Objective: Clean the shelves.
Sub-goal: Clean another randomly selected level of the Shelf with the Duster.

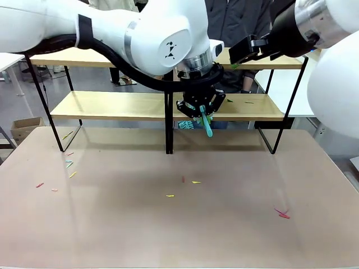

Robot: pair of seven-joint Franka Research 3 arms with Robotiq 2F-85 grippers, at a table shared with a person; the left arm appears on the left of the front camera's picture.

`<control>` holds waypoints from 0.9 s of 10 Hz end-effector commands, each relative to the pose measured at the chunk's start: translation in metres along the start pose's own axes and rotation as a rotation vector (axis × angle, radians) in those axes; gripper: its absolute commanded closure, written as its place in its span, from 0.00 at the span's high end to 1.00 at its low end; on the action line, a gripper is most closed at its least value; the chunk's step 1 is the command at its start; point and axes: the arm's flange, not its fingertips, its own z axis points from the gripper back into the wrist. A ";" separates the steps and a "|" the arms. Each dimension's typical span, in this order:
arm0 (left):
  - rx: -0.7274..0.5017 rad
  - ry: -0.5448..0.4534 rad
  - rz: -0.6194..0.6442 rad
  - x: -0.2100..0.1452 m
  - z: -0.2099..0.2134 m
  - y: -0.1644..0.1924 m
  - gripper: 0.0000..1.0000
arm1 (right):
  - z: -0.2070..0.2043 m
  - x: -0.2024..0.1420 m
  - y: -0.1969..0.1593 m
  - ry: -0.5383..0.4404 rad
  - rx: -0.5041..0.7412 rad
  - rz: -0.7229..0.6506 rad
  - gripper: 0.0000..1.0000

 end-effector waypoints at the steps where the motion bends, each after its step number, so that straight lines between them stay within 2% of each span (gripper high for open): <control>1: 0.003 -0.005 -0.013 0.007 0.001 -0.017 0.13 | 0.000 0.000 0.000 -0.003 -0.002 0.001 1.00; 2: -0.019 0.001 -0.106 0.011 -0.003 -0.018 0.13 | 0.000 0.000 0.000 -0.003 -0.002 0.001 1.00; 4: -0.016 0.057 -0.184 0.023 -0.013 -0.018 0.13 | 0.000 0.000 0.000 -0.003 -0.002 0.001 1.00; 5: -0.039 0.073 -0.274 0.023 -0.015 -0.019 0.13 | 0.000 0.000 0.000 -0.003 -0.002 0.001 1.00; 6: -0.108 0.119 -0.386 0.024 -0.014 -0.021 0.13 | 0.000 0.000 0.000 -0.003 -0.002 0.001 1.00; 7: -0.127 0.152 -0.446 0.026 -0.013 -0.022 0.13 | 0.000 0.000 0.000 -0.003 -0.002 0.001 1.00; 9: -0.109 0.241 -0.596 0.025 -0.012 -0.022 0.13 | 0.000 0.000 0.000 -0.003 -0.002 0.001 1.00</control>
